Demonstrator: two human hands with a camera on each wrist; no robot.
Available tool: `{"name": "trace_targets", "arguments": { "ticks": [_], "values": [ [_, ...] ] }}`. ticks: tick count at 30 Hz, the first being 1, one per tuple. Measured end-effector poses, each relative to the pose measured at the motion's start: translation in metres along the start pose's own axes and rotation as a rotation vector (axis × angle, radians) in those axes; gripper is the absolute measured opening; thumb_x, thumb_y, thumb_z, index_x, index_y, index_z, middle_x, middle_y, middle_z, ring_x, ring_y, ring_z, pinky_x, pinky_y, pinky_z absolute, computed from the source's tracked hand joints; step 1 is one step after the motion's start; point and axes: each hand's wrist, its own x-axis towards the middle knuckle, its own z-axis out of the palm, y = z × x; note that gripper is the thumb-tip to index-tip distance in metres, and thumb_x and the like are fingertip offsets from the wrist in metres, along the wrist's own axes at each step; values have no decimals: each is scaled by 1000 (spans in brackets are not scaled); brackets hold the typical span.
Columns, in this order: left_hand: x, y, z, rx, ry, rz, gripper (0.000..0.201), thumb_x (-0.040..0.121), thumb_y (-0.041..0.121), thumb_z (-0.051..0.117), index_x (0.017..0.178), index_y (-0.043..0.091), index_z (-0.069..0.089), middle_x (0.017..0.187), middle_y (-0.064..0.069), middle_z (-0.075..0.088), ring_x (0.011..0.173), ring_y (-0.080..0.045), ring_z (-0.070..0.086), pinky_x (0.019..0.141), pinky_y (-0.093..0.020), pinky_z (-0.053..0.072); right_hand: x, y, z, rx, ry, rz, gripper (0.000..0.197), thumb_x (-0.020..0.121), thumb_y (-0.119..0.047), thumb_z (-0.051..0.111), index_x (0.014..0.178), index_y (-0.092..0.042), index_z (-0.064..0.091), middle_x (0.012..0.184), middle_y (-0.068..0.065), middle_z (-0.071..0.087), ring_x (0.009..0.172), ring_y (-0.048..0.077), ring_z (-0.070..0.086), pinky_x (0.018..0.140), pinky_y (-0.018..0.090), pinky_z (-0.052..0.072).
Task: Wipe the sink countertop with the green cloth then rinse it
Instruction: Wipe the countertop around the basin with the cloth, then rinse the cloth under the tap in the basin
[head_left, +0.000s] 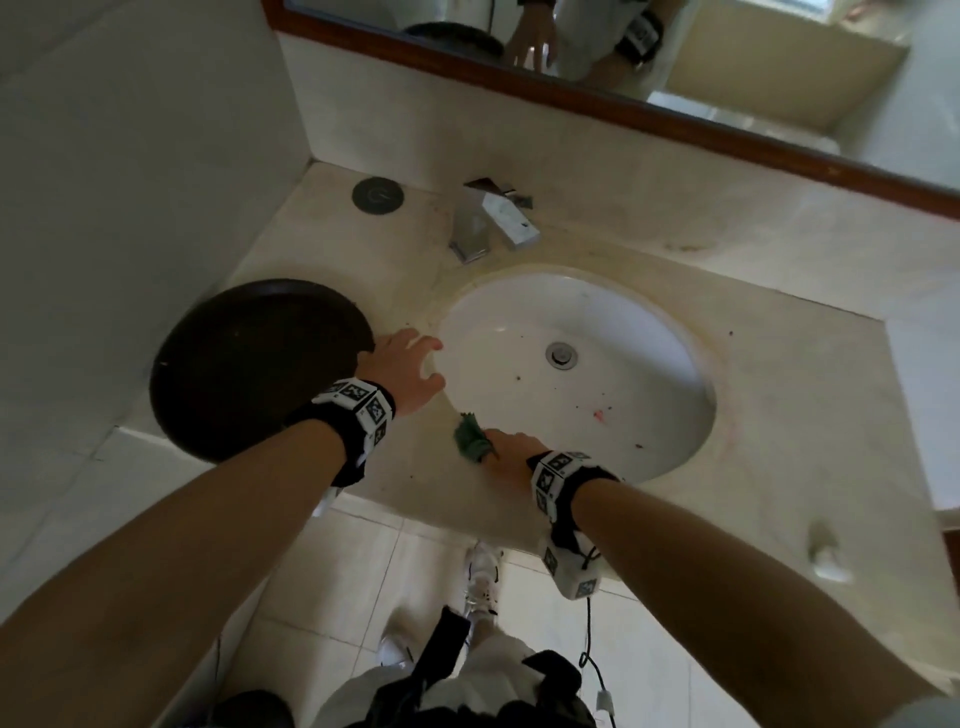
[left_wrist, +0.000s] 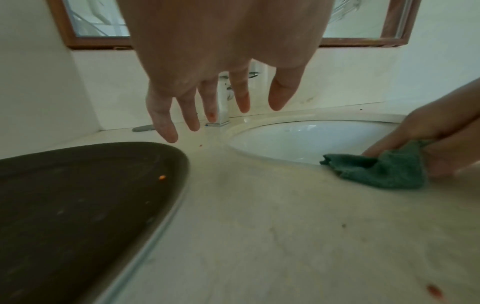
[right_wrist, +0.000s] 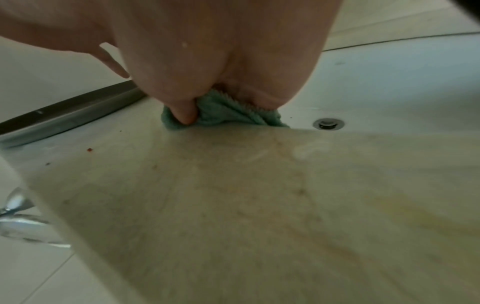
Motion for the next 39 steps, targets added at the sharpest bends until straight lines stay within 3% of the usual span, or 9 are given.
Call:
{"name": "trace_targets", "arguments": {
  "ticks": [6,11,16,19,24,29,34,36,39],
  "values": [
    [13,38,1,-68,-65,119,51,89,44,51,139,35,40,153,2,32,136,-27,36,109,-48,34,-13,30,-20,184,178,27,22,100,-25,37,103,-11,53,103,11,60,93,29,57,77,31,40],
    [25,68,-6,-187,-128,247,54,89,35,60,140,28,43,150,1,39,134,-20,42,111,-35,34,-22,52,-74,465,312,-45,19,101,-26,38,95,-18,55,83,-2,55,78,20,52,78,31,38],
    [41,98,-23,-232,-135,245,66,85,39,68,144,31,39,150,4,40,132,-19,43,109,-33,36,-12,69,-122,578,363,-98,16,91,-44,49,90,-37,63,99,4,67,94,28,63,96,47,49],
    [53,113,-31,-297,-132,221,71,81,46,72,142,37,37,135,12,44,118,-16,49,100,-32,43,-13,67,-146,722,358,-124,21,95,-27,56,106,-17,70,102,11,67,96,30,63,96,44,50],
    [67,128,-35,-314,-45,193,52,82,44,70,129,35,48,130,9,56,109,-20,58,94,-38,50,-2,68,-171,864,300,-39,32,89,-27,65,104,0,70,103,18,69,93,32,66,89,40,54],
    [81,128,-35,-338,-5,125,24,87,38,65,104,22,59,111,-2,67,98,-24,63,90,-41,50,17,73,-178,1019,221,-19,47,72,-31,74,102,4,69,104,23,71,100,40,67,94,53,52],
    [99,119,-30,-428,-27,48,25,92,38,57,99,13,59,101,-12,68,97,-31,62,92,-43,47,73,97,-178,1114,91,-24,77,46,-40,82,108,3,69,108,24,70,105,44,65,98,57,48],
    [106,117,-31,-410,-46,26,25,96,36,50,105,13,57,105,-14,67,98,-30,61,88,-39,44,74,96,-185,1121,78,11,74,50,-37,83,109,5,68,110,26,69,106,45,64,98,58,47],
    [116,112,-30,-397,-63,13,27,100,36,40,116,18,53,111,-14,65,101,-30,60,82,-36,42,57,82,-204,1081,130,41,39,77,-28,70,103,1,71,102,20,72,98,39,66,97,50,49]
  ]
}}
